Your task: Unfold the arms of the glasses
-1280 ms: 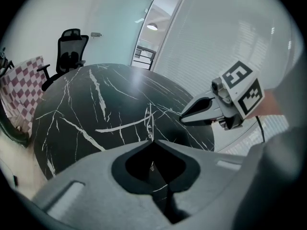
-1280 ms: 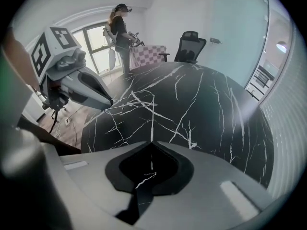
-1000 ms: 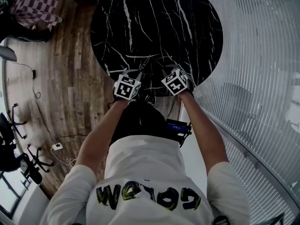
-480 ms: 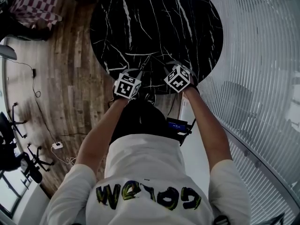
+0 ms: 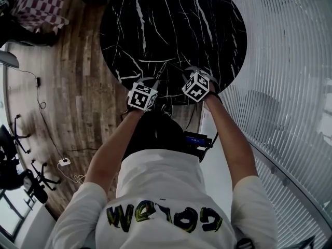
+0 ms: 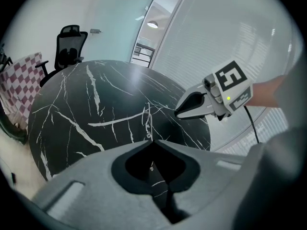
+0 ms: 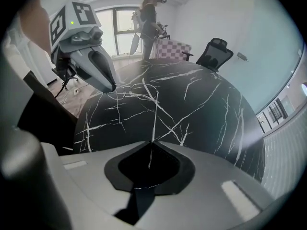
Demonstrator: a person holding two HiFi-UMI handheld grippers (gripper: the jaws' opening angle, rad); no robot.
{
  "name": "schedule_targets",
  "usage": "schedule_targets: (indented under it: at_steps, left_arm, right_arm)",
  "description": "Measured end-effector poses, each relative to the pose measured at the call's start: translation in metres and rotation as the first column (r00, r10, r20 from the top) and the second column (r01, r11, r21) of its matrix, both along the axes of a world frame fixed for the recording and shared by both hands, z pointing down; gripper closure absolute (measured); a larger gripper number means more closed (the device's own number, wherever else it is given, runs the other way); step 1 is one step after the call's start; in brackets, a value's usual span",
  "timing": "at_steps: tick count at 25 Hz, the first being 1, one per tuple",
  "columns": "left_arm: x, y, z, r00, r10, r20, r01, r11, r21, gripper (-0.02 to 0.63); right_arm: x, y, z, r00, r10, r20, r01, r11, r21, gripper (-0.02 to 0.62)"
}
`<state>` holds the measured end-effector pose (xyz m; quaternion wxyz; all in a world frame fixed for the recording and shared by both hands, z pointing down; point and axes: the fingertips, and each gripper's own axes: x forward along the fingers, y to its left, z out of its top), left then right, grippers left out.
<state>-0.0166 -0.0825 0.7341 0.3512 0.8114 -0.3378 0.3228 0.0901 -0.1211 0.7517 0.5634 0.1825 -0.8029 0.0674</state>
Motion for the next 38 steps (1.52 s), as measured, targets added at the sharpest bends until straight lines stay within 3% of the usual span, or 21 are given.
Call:
schedule_targets:
  at_steps: [10,14,16,19,23,27,31,38]
  left_arm:
    - [0.004,-0.005,0.001,0.999,-0.044,0.005,0.044,0.999,0.015,0.600]
    - [0.004,-0.003,0.001,0.999,-0.049,0.001,0.049,0.999,0.004,0.600]
    - [0.004,-0.003,0.001,0.999,-0.051,-0.003,0.051,0.999,-0.001,0.600]
    - [0.003,-0.003,0.001,0.999,-0.053,-0.007,0.053,0.999,-0.005,0.600]
    - [0.002,-0.002,0.003,0.998,-0.055,-0.010,0.055,0.998,-0.014,0.600]
    - [-0.001,-0.003,0.005,0.998,-0.065,-0.020,0.065,0.998,-0.024,0.600]
    - [-0.002,-0.003,0.003,0.997,-0.069,-0.031,0.069,0.997,-0.027,0.600]
    - [0.000,-0.004,0.003,0.997,-0.064,-0.039,0.063,0.997,-0.032,0.600]
  right_arm:
    - [-0.010,0.000,0.001,1.000,-0.002,0.002,0.002,0.999,0.053,0.485]
    - [-0.021,-0.005,-0.016,0.997,-0.077,-0.015,0.078,0.987,0.140,0.459]
    - [-0.033,-0.006,-0.029,0.982,-0.179,-0.060,0.188,0.951,0.245,0.468]
    - [-0.059,0.000,-0.038,0.924,-0.354,-0.148,0.384,0.853,0.353,0.525]
    - [-0.079,0.010,-0.023,0.823,-0.501,-0.267,0.567,0.746,0.349,0.511]
    - [-0.088,0.006,-0.019,0.734,-0.562,-0.381,0.678,0.631,0.376,0.509]
    - [-0.094,0.008,-0.015,0.688,-0.590,-0.423,0.725,0.580,0.371,0.511]
    - [-0.095,0.010,-0.001,0.640,-0.605,-0.473,0.767,0.542,0.344,0.508]
